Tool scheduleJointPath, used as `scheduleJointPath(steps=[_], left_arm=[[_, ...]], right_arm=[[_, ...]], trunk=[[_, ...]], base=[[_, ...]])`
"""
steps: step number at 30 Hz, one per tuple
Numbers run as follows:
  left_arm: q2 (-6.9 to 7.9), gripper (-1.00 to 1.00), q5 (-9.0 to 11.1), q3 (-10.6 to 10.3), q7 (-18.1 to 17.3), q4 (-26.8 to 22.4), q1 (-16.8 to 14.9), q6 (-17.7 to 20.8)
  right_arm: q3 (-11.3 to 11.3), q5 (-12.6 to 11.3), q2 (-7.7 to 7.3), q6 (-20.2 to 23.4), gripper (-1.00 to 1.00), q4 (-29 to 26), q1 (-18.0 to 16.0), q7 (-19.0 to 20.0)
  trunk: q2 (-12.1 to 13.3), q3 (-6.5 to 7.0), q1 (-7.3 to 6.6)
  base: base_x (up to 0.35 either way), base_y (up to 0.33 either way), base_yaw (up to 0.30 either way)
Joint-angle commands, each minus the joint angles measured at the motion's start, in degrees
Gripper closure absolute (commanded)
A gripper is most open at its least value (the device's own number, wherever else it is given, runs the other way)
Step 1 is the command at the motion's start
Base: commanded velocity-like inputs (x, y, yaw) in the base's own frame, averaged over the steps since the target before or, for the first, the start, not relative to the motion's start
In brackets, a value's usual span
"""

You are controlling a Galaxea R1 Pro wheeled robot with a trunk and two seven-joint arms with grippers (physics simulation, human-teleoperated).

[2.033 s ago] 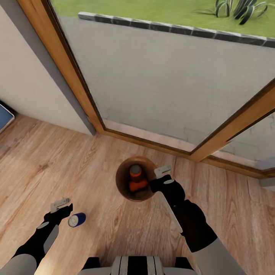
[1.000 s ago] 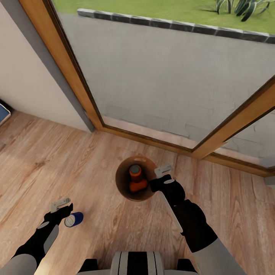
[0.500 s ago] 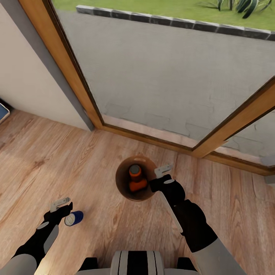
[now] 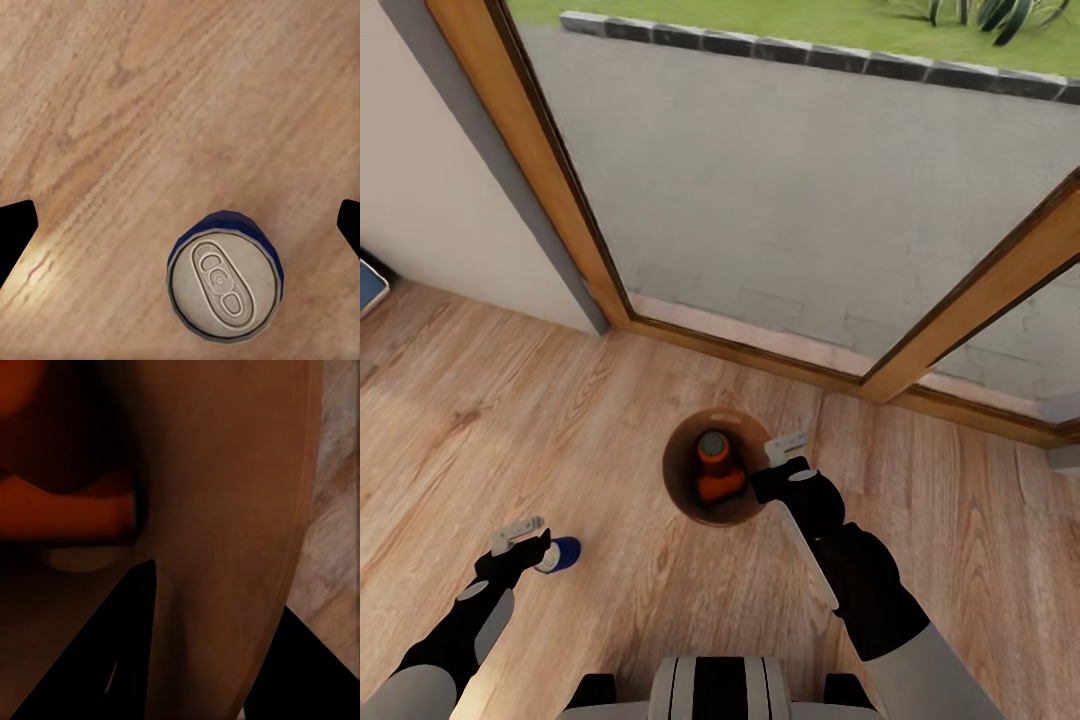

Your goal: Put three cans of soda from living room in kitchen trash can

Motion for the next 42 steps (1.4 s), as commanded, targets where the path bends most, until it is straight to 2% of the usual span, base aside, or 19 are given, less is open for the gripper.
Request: scheduleJointPath(steps=[1,14,25,42], left_arm=[[0.01,-1.0,0.0,0.0,0.0,0.0,0.0,0.0],[0.02,-1.0,0.0,0.0,0.0,0.1,0.0,0.0],[0.03,-1.0,0.0,0.0,0.0,0.1,0.0,0.0],[0.04,-1.0,0.0,-0.1,0.0,0.1,0.0,0.0]], right_arm=[[0.0,-0.9,0.01,-0.1,1.0,0.0,0.0,0.0],[0.0,-0.9,0.01,-0.1,1.0,0.0,0.0,0.0],[0.1,-0.9,0.01,-0.1,1.0,0.0,0.0,0.0],[0.1,-0.9,0.01,-0.1,1.0,0.0,0.0,0.0]], trunk=[[0.0,0.0,0.0],[0.0,0.0,0.0],[0.0,0.0,0.0],[0.0,0.0,0.0]], base=[[-0.02,0.0,0.0],[-0.005,-0.002,0.0],[-0.026,-0.15,0.0],[-0.001,-0.01,0.0]])
